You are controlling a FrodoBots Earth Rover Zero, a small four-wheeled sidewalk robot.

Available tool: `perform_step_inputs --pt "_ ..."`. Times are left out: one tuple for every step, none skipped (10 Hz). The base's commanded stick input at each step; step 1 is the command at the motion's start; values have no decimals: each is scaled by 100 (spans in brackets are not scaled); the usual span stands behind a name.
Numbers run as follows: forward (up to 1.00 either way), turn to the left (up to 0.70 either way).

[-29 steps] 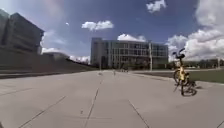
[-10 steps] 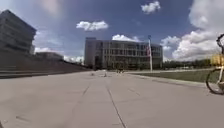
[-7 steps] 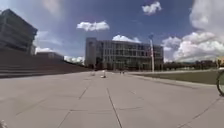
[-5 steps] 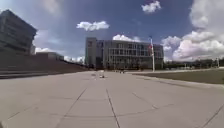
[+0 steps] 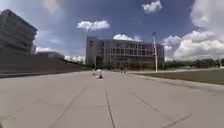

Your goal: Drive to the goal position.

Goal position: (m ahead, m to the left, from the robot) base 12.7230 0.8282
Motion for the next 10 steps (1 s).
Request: perform_step_inputs --pt "95 0" --pt "95 0" --pt "95 0" --pt "95 0" --pt "95 0" --pt "95 0" --pt "95 0" --pt "95 0" --pt "95 0" --pt "95 0"
